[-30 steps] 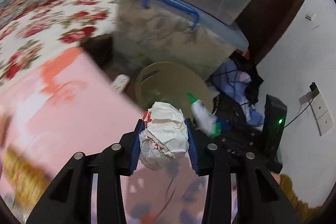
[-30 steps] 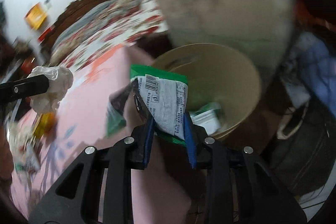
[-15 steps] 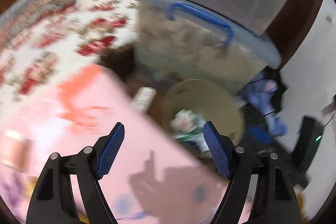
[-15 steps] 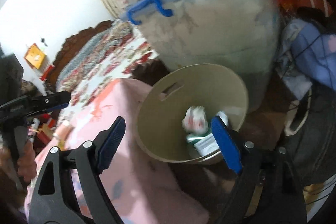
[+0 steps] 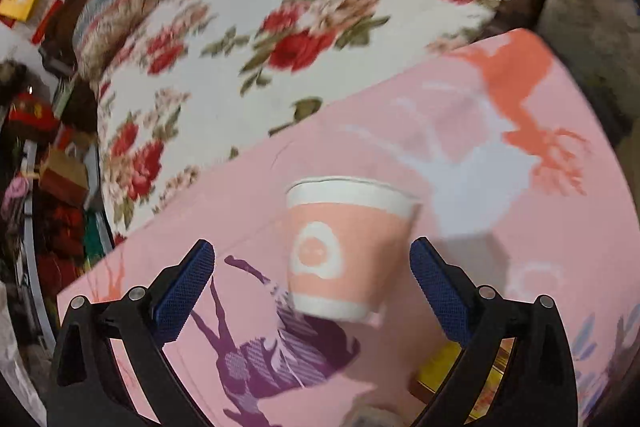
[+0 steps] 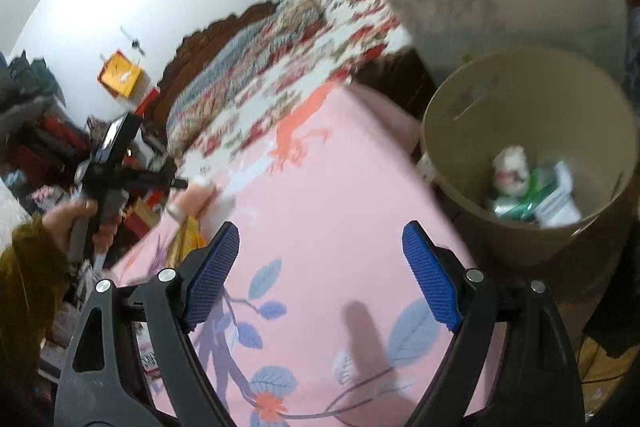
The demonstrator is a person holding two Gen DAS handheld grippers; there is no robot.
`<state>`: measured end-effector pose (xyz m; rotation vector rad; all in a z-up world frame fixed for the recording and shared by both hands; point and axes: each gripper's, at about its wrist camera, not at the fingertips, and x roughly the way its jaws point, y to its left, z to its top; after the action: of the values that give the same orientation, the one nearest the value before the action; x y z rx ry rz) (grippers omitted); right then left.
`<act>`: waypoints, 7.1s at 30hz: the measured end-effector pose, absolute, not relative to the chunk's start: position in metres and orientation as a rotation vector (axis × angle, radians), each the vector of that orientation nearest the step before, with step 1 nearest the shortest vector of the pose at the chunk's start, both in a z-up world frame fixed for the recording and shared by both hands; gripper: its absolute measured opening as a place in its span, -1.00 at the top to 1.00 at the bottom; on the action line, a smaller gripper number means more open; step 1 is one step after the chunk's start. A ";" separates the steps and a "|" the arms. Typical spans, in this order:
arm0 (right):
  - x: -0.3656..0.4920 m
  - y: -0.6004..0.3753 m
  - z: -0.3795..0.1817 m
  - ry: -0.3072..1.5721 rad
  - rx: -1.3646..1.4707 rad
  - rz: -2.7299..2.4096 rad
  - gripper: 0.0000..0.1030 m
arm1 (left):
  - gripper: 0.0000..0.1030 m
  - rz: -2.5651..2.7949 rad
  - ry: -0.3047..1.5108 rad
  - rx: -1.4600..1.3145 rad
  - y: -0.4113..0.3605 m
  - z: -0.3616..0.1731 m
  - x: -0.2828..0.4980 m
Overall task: Collect trash
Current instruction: 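Grasp the pink paper cup with the left tool, then grasp the yellow box with the right tool while the left holds the cup, then lift the yellow box with the right tool while the left lifts the cup, then move both tools over the wastebasket and open them to drop cup and box, then bring both open tools back over the bed cover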
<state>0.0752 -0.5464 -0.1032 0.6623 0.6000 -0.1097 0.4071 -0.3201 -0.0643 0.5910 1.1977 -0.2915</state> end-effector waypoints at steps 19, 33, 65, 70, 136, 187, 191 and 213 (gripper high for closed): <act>0.178 -0.372 -0.090 0.783 0.026 0.160 -0.69 | -0.18 -0.607 1.066 0.416 -0.309 0.006 0.312; 0.062 -0.368 -0.084 0.755 0.184 0.073 -0.22 | -0.22 -0.623 0.804 0.291 -0.206 0.019 0.113; -0.047 -0.388 -0.117 0.780 0.275 -0.199 -0.28 | -0.35 -0.525 0.969 0.443 -0.216 -0.101 0.001; -0.046 -0.387 -0.117 0.774 0.287 -0.190 -0.37 | -0.47 -0.517 0.967 0.439 -0.216 -0.102 0.002; -0.050 -0.384 -0.116 0.760 0.276 -0.195 -0.50 | -0.78 -0.538 0.969 0.289 -0.197 -0.093 0.017; 0.013 -0.434 -0.092 0.591 0.656 -0.067 -0.29 | -0.46 -0.871 0.888 0.158 -0.194 -0.047 0.038; 0.025 -0.388 -0.090 0.621 0.599 0.006 -0.22 | -0.46 -0.773 0.940 0.041 -0.123 -0.068 0.037; 0.028 -0.276 -0.088 0.727 0.458 0.052 -0.22 | -0.53 -0.472 0.899 -0.126 -0.001 -0.090 0.059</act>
<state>0.0283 -0.2759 -0.0877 0.4582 0.7269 0.0519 0.0588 -0.0013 -0.0905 -0.1263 0.8985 -0.4717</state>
